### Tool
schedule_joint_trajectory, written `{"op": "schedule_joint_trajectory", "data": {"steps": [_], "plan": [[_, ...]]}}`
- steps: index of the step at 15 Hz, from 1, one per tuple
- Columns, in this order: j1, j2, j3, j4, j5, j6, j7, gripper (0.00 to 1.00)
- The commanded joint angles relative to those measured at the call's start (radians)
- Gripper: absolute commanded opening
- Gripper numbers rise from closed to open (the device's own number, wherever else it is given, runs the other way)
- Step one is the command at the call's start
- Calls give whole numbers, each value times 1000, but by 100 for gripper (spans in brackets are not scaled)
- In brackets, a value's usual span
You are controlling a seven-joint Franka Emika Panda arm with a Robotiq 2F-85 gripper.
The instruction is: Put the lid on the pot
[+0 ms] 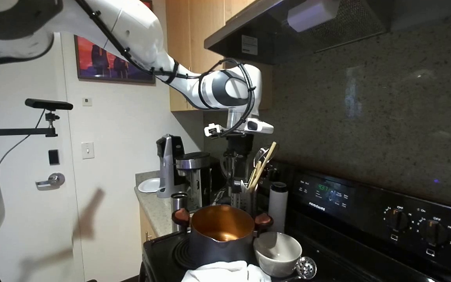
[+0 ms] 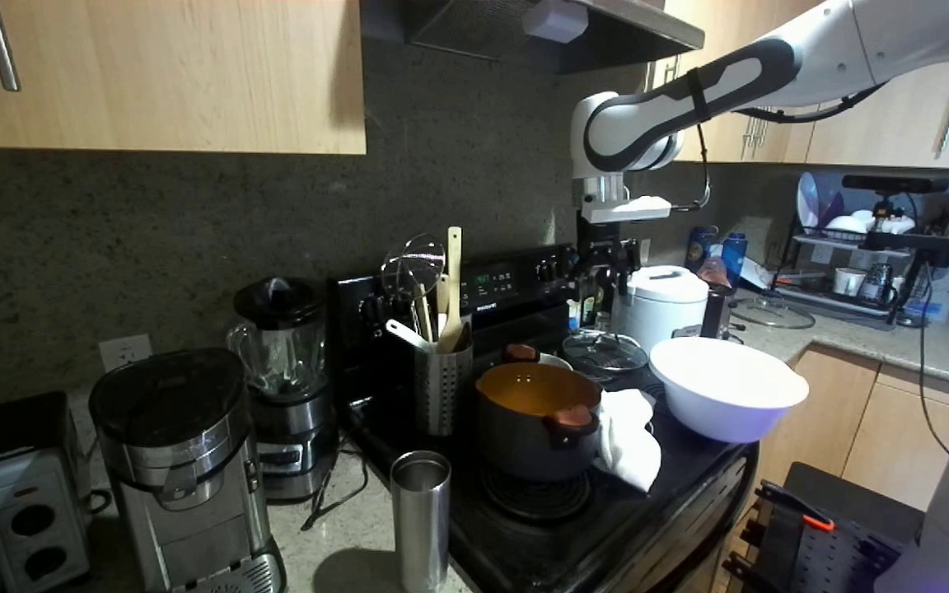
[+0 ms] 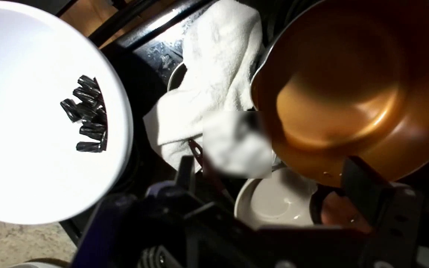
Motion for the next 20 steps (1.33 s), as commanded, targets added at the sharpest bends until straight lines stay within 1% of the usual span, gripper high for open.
{"op": "schedule_joint_trajectory", "data": {"steps": [1, 3, 8, 9, 11, 13, 15, 17, 20], "plan": [[-10, 1, -10, 2, 17, -1, 23, 100], [-21, 1, -21, 2, 34, -1, 48, 100], [-19, 1, -19, 2, 36, -1, 53, 100], [-20, 19, -21, 16, 35, 4, 61, 100], [-29, 85, -32, 70, 34, 22, 102, 100], [-41, 158, -54, 126, 33, 79, 150, 100], [-56, 248, -84, 206, 40, 123, 205, 100], [-73, 346, -118, 306, 52, 146, 258, 100], [-102, 488, -167, 464, 55, 139, 349, 100]]}}
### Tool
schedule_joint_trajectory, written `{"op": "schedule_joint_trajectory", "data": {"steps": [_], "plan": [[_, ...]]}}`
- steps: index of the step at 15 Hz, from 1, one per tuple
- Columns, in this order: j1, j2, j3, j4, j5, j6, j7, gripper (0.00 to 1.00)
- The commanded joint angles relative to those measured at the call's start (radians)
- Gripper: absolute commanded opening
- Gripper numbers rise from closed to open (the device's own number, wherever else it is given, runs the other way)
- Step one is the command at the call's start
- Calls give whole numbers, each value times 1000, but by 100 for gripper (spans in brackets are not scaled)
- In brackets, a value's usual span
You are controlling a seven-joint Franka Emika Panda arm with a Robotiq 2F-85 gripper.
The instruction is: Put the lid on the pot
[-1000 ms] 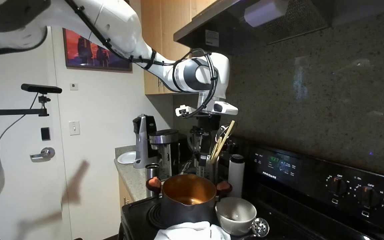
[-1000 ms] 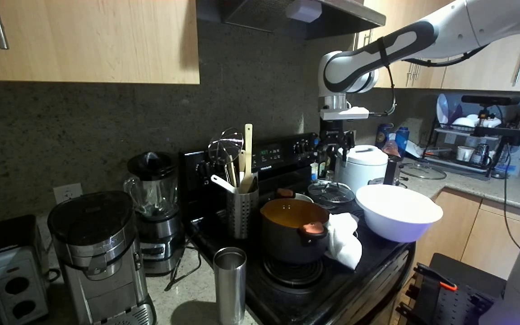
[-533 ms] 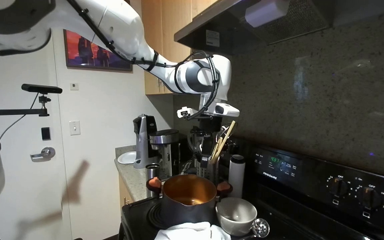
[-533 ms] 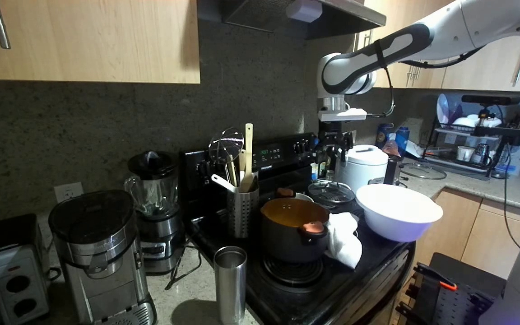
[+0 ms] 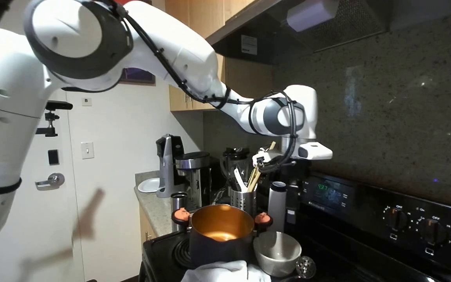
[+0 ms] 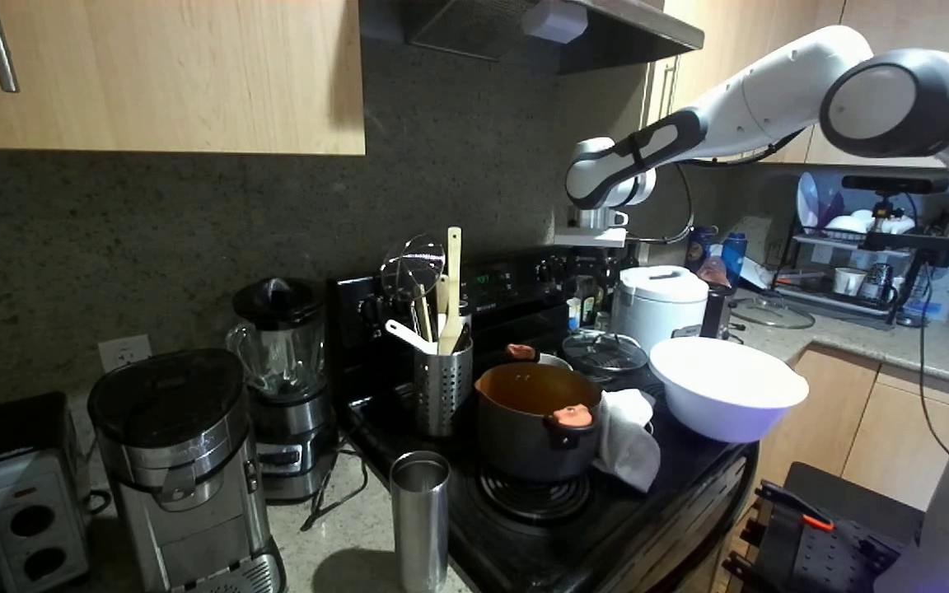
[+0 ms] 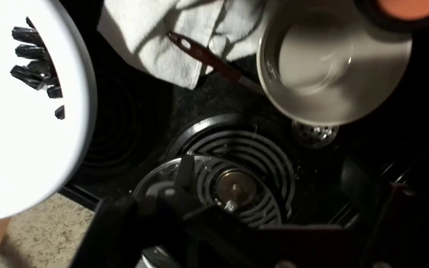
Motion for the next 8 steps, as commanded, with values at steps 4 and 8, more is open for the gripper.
{"op": "schedule_joint_trajectory", "data": {"steps": [4, 8], "plan": [[-74, 294, -73, 347, 32, -41, 209, 100], [-120, 395, -93, 444, 37, -53, 321, 100]]}}
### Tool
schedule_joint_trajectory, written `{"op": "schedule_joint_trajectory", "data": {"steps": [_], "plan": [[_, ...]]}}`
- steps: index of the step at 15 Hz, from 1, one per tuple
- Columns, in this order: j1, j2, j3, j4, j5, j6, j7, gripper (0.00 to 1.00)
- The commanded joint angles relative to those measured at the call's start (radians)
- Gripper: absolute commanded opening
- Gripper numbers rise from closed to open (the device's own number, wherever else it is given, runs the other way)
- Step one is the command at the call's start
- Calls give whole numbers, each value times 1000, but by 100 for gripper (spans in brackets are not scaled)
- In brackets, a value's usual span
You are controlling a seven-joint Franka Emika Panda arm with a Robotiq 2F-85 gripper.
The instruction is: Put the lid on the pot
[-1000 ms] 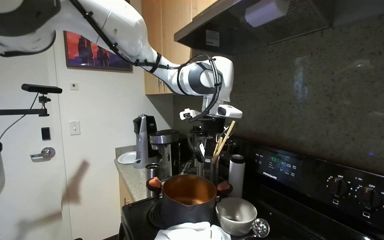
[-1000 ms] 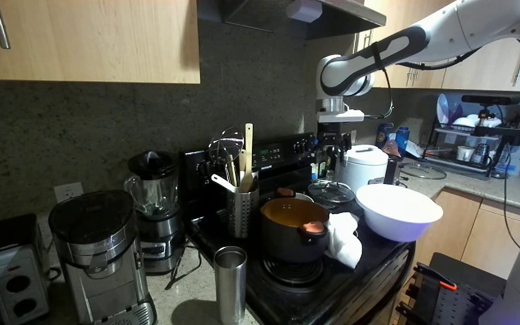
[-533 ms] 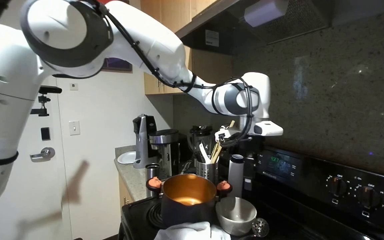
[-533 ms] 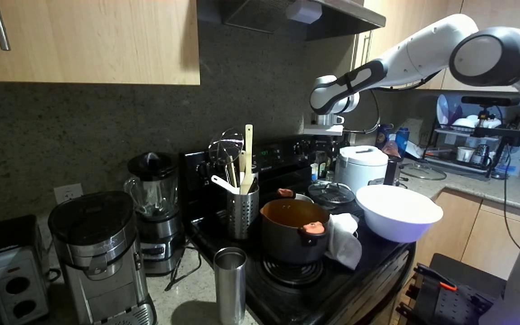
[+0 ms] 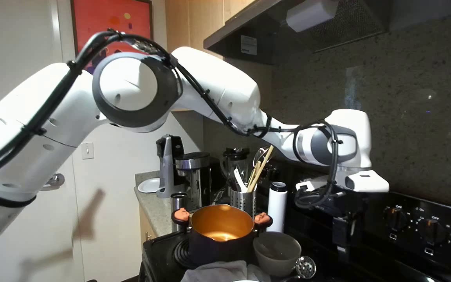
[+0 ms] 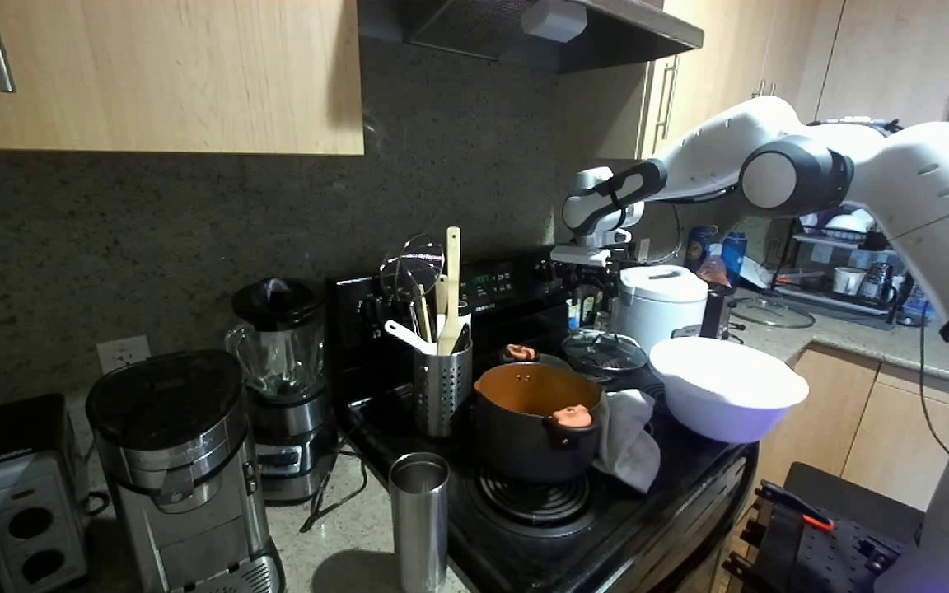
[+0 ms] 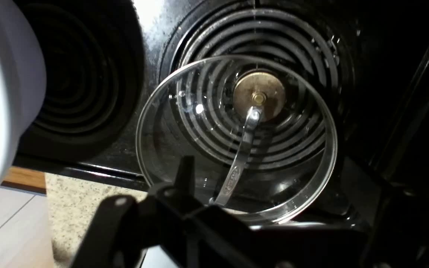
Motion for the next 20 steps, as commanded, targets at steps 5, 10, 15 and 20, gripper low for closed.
{"op": "schedule_joint_trajectory", "data": {"steps": [5, 10, 15, 20], "plan": [[-77, 137, -23, 151, 32, -88, 180, 100], [-111, 153, -15, 144, 48, -106, 235, 100], [-132, 175, -1, 149, 116, -93, 267, 100], [-128, 188, -4, 133, 153, -68, 284, 100]]}}
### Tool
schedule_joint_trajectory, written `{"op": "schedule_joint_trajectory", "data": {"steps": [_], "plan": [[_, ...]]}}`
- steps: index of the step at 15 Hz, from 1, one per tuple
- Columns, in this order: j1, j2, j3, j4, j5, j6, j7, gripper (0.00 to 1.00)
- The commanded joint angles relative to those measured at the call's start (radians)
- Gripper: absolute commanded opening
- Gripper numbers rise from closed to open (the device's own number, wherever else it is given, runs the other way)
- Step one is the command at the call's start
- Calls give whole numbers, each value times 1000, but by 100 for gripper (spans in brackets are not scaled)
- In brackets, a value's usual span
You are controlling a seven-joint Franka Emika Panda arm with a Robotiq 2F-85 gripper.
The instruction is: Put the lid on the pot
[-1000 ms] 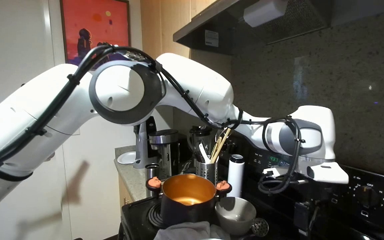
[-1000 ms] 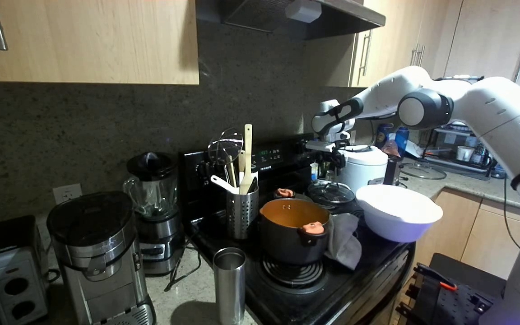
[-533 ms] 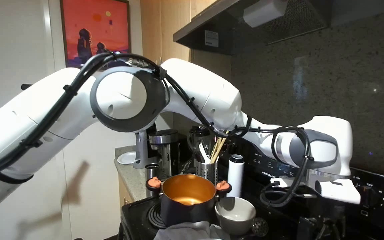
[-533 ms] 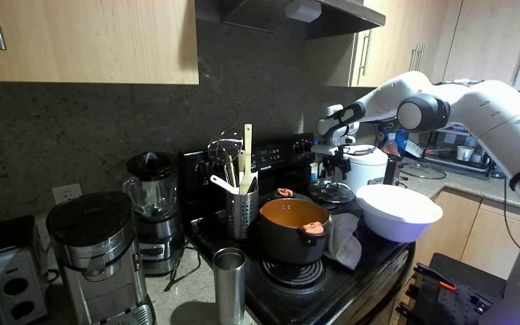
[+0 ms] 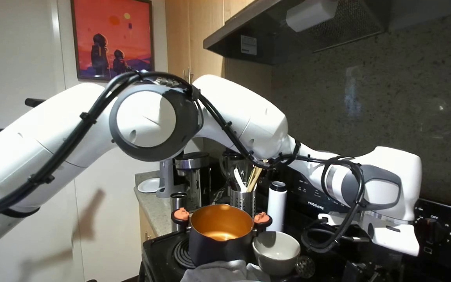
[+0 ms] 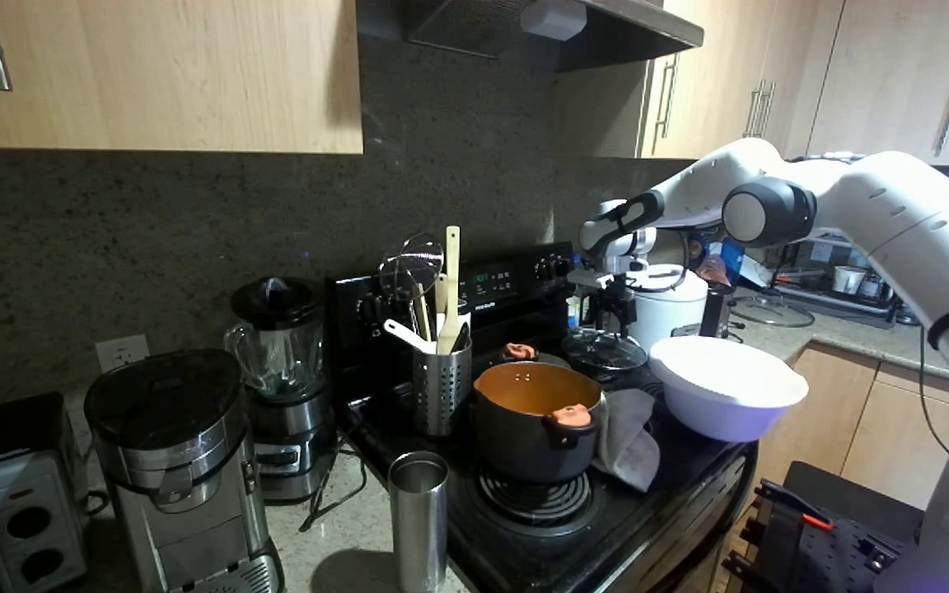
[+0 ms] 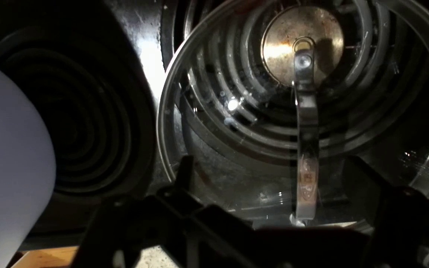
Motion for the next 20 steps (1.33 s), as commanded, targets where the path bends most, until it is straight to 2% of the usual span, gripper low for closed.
{"op": "schedule_joint_trajectory", "data": {"steps": [1, 4, 5, 6, 14, 16, 20], "plan": [[-6, 17, 7, 16, 32, 10, 31, 100], [-7, 21, 6, 9, 42, 21, 30, 100], [-8, 22, 6, 6, 46, 28, 31, 75], [-9, 23, 5, 7, 48, 32, 34, 74], [-9, 25, 2, 42, 45, 57, 67, 12], [-8, 24, 2, 40, 47, 67, 71, 5], [-11, 20, 1, 33, 47, 69, 86, 8]]}}
